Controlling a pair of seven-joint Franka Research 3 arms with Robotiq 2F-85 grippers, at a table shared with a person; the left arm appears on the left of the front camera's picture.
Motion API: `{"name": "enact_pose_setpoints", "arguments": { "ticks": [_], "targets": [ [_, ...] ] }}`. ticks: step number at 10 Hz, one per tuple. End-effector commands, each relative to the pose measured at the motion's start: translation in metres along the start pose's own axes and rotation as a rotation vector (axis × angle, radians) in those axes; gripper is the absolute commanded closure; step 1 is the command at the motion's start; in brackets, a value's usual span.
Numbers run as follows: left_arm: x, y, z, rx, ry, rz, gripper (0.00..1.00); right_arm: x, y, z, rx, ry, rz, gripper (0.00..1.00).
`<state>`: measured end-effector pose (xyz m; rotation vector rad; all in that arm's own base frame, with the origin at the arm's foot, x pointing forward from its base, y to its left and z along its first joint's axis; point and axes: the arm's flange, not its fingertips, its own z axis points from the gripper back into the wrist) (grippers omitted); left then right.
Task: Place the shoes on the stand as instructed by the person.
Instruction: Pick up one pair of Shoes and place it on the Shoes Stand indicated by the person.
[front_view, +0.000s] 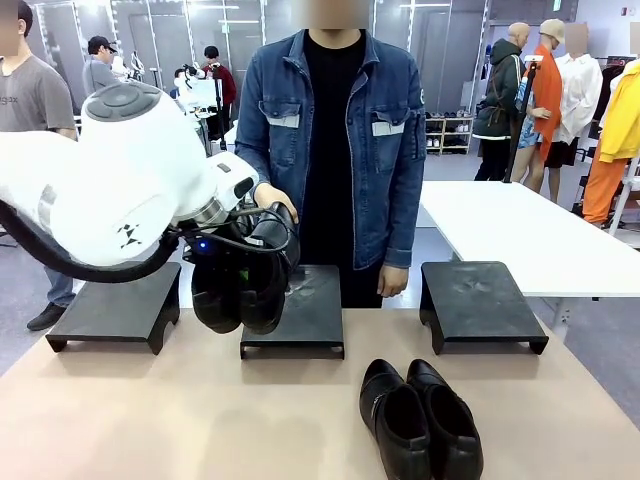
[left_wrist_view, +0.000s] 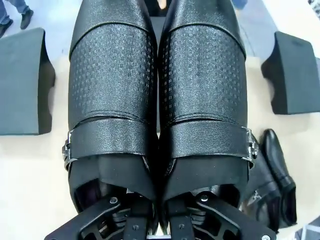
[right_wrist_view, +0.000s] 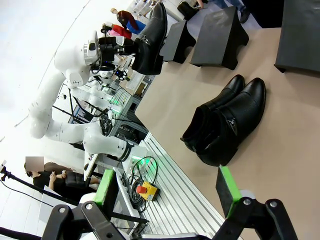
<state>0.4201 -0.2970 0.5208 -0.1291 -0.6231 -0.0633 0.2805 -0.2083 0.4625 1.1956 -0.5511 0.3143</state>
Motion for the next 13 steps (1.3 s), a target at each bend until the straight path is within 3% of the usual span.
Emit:
{"name": "enact_pose_setpoints", "arguments": {
  "ticks": [1, 6, 7, 9, 13],
  "targets": [
    [-0.002, 0.001, 0.006, -0.017, 0.006, -0.002, 1.0, 0.001, 0.001, 0.001, 0.012, -0.014, 0.018, 0.0],
    [-0.002, 0.001, 0.006, -0.017, 0.006, -0.002, 1.0, 0.001, 0.001, 0.001, 0.012, -0.014, 0.018, 0.0],
    [-0.007, 0.001, -0.004, -0.007, 0.023, 0.002, 0.92, 0.001, 0.001, 0.001, 0.012, -0.014, 0.018, 0.0],
    [-0.01, -0.009, -0.004, -0.02, -0.077, 0.137, 0.92, 0.001, 0.001, 0.001, 0.012, -0.014, 0.018, 0.0],
    [0.013, -0.031, -0.032, 0.05, -0.13, 0.155, 0.92, 0.001, 0.001, 0.001, 0.012, -0.014, 0.018, 0.0]
  ]
}}
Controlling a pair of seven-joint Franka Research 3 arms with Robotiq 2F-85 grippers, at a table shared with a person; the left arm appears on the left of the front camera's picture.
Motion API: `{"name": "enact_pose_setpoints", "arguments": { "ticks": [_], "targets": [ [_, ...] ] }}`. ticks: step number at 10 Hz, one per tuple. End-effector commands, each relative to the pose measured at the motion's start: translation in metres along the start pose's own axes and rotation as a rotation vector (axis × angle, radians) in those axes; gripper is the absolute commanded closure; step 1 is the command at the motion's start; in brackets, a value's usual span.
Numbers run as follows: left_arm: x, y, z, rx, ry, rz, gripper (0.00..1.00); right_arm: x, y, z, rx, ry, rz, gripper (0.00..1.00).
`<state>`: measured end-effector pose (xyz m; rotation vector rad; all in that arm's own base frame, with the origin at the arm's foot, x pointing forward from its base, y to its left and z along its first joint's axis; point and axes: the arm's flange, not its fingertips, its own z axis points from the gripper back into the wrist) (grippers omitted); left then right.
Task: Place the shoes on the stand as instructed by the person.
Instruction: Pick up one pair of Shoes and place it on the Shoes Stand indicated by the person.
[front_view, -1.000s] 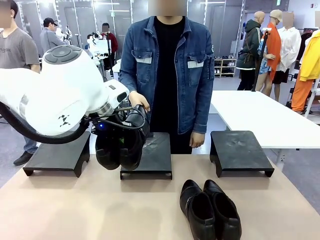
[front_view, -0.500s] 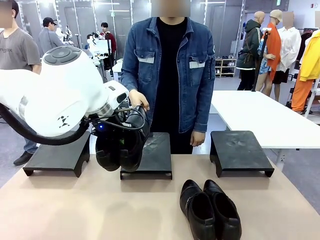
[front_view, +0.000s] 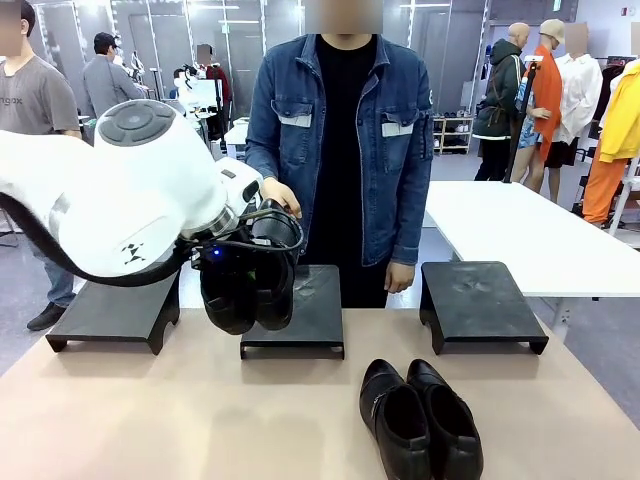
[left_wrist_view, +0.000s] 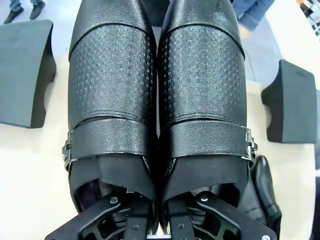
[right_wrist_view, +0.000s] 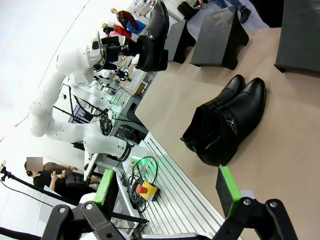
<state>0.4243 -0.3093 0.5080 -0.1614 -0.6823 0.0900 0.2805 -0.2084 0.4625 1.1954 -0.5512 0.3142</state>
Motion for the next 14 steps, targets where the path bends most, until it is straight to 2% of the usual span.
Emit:
{"name": "enact_pose_setpoints", "arguments": {
  "ticks": [1, 4, 9, 14],
  "targets": [
    [0.016, -0.027, -0.027, 0.023, -0.058, -0.02, 0.92, 0.001, 0.001, 0.001, 0.012, -0.014, 0.018, 0.0],
    [0.028, -0.051, -0.056, 0.043, -0.069, -0.102, 0.92, 0.001, 0.001, 0.001, 0.012, -0.014, 0.018, 0.0],
    [0.04, -0.086, -0.115, 0.139, -0.039, -0.124, 0.92, 0.001, 0.001, 0.001, 0.012, -0.014, 0.018, 0.0],
    [0.043, -0.089, -0.151, 0.162, -0.002, -0.121, 0.92, 0.001, 0.001, 0.001, 0.012, -0.014, 0.018, 0.0]
  ]
}}
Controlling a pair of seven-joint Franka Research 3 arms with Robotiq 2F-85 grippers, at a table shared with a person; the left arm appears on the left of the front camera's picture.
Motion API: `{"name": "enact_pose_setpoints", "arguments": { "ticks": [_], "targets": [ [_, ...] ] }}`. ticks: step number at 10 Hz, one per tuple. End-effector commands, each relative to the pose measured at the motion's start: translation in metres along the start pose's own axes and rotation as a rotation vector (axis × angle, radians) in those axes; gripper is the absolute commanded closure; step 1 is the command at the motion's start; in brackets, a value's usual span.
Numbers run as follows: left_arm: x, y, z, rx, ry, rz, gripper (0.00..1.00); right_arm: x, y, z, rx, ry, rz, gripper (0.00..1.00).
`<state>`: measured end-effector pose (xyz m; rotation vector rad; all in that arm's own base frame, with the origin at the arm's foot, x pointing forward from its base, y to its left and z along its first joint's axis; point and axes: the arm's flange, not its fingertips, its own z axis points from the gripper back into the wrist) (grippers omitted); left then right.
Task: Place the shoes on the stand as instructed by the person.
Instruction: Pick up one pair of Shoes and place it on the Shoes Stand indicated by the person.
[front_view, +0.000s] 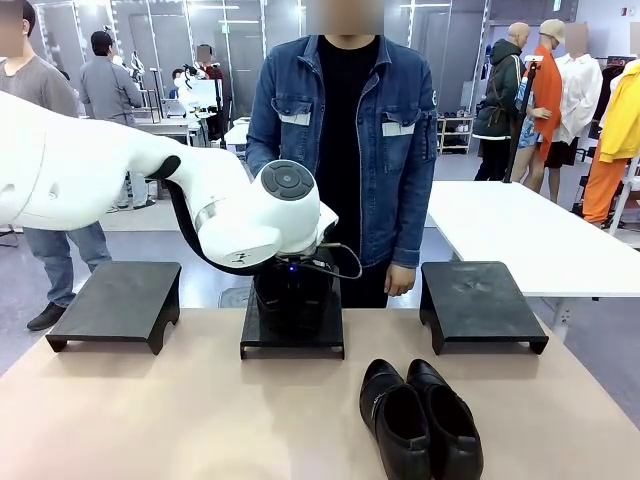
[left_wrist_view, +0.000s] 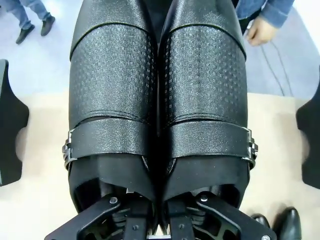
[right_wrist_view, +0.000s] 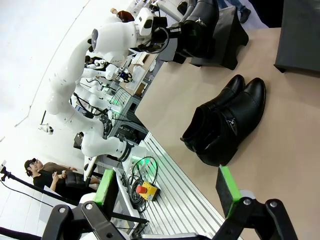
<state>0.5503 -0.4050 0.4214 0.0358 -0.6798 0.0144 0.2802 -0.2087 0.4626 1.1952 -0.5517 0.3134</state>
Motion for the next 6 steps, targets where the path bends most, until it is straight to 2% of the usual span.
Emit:
{"name": "enact_pose_setpoints", "arguments": {
  "ticks": [1, 6],
  "targets": [
    [0.011, -0.004, 0.006, 0.006, 0.012, 0.005, 0.92, 0.001, 0.001, 0.0, 0.012, -0.013, 0.019, 0.0],
    [0.01, -0.002, -0.014, 0.003, 0.03, -0.016, 0.92, 0.001, 0.001, 0.0, 0.012, -0.013, 0.019, 0.0]
  ]
}}
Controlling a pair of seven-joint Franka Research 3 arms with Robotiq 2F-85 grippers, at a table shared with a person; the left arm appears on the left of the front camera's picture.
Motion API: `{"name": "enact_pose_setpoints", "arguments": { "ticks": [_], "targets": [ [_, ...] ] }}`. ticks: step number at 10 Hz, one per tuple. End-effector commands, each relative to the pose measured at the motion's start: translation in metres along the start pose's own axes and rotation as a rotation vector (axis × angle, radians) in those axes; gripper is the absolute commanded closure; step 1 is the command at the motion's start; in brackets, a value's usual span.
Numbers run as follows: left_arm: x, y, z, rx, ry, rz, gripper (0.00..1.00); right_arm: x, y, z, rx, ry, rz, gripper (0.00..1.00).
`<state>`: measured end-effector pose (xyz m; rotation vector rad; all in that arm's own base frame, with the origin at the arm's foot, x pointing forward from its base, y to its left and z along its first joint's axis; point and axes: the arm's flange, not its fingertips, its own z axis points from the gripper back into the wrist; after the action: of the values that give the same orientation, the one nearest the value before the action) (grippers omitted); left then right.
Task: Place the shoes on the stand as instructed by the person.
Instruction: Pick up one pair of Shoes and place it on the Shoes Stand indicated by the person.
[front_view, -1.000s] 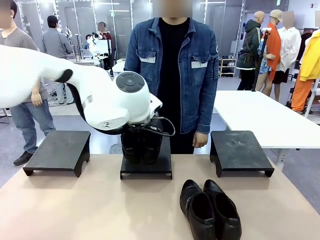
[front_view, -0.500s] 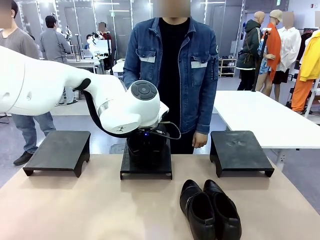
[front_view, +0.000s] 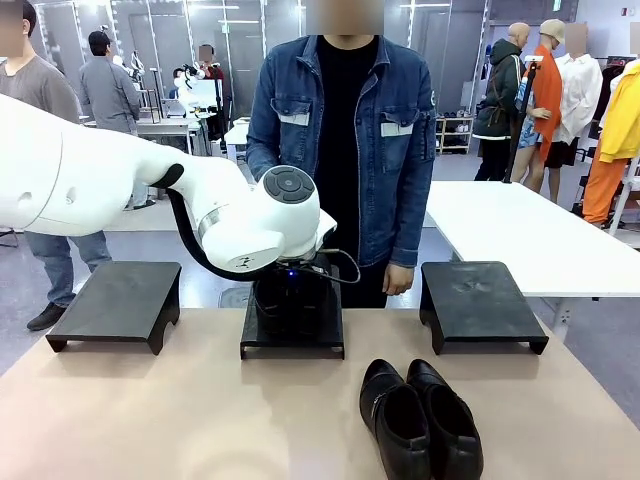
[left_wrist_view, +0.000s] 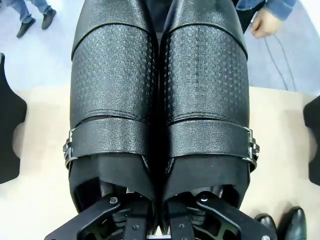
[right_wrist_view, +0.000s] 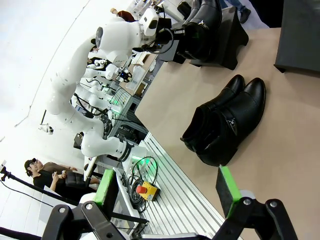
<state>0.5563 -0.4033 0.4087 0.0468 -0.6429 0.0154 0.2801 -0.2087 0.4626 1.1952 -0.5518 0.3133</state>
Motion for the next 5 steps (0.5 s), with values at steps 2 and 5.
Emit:
{"name": "enact_pose_setpoints", "arguments": {
  "ticks": [2, 5],
  "targets": [
    [0.0119, -0.0056, -0.0054, -0.018, 0.016, -0.023, 0.92, 0.0011, 0.0006, 0.0002, 0.012, -0.013, 0.019, 0.0],
    [0.0136, -0.0041, 0.0038, -0.024, 0.014, -0.037, 0.36, 0.0011, 0.0006, 0.0002, 0.012, -0.013, 0.019, 0.0]
  ]
}}
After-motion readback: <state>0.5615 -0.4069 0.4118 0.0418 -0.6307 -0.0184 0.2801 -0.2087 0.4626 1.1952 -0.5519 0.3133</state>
